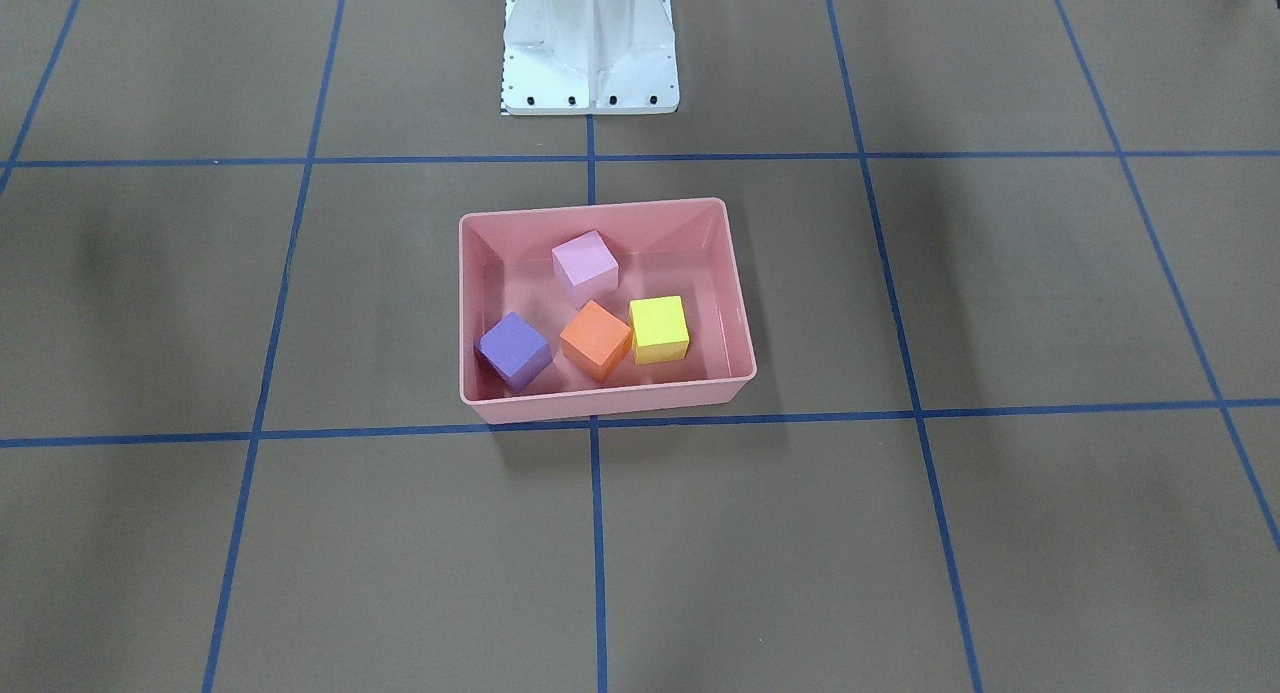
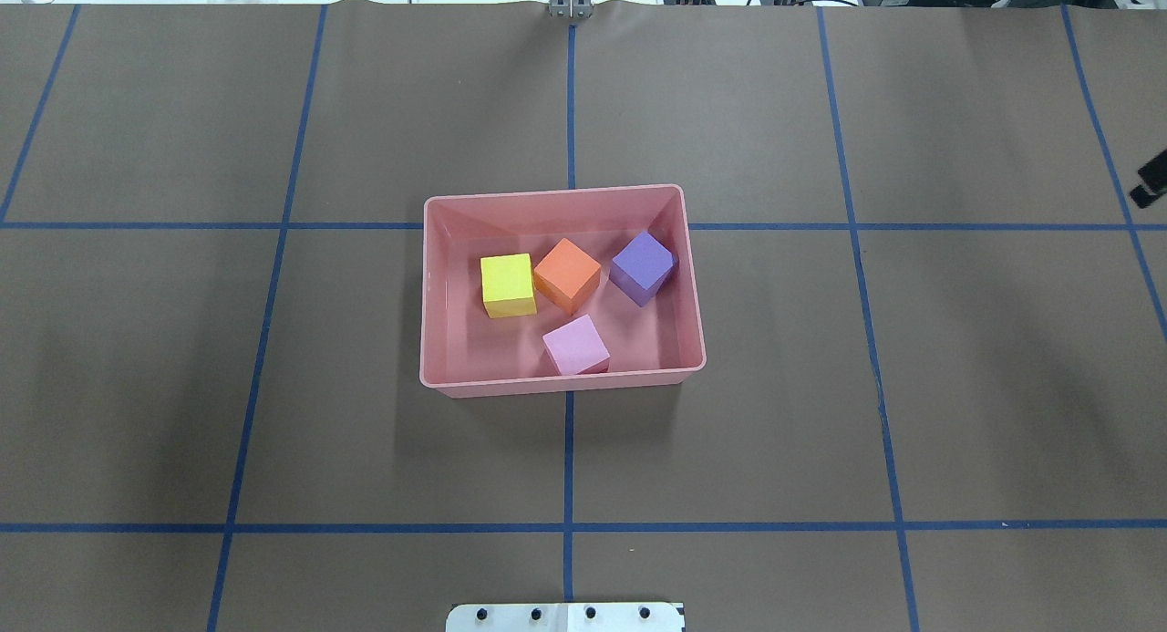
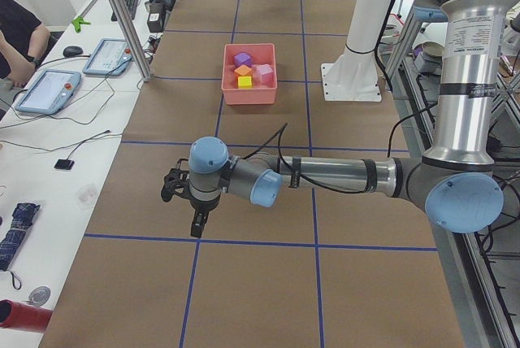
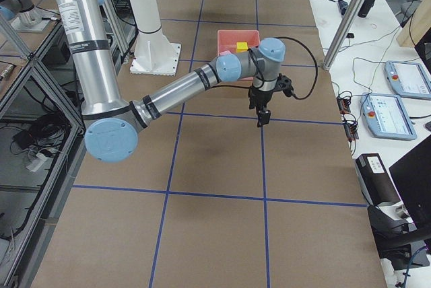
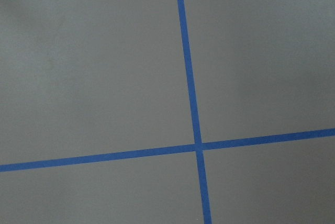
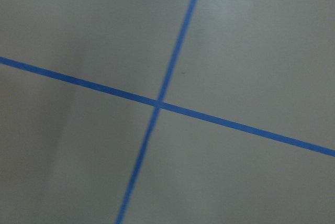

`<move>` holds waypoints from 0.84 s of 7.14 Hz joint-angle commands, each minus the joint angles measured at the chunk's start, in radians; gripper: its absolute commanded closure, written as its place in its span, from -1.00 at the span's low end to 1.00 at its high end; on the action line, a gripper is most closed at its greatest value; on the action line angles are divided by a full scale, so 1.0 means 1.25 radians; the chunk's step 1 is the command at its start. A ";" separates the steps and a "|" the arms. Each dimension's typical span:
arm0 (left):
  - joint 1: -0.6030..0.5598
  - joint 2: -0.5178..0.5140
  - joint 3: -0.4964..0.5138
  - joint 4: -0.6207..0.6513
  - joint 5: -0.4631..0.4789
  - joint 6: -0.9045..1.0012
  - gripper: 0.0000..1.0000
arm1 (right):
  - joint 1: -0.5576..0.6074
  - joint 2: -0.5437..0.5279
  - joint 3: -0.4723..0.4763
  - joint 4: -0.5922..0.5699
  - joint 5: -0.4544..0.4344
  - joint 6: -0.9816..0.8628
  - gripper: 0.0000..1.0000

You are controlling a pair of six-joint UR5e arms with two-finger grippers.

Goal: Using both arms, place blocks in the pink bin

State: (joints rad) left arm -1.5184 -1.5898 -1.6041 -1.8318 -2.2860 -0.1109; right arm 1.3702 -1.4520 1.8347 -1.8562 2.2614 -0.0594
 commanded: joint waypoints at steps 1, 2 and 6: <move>-0.032 0.000 -0.064 0.192 -0.002 0.191 -1.00 | 0.102 -0.040 -0.093 0.037 0.018 -0.087 -1.00; -0.033 0.030 -0.058 0.199 -0.005 0.208 -1.00 | 0.108 -0.041 -0.114 0.037 0.051 -0.085 -1.00; -0.031 0.065 -0.059 0.189 -0.002 0.207 -1.00 | 0.133 -0.075 -0.151 0.077 0.056 -0.087 -1.00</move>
State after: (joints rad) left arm -1.5571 -1.5102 -1.6804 -1.5950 -2.2856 0.1475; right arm 1.5137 -1.5165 1.6722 -1.7720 2.3230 -0.1717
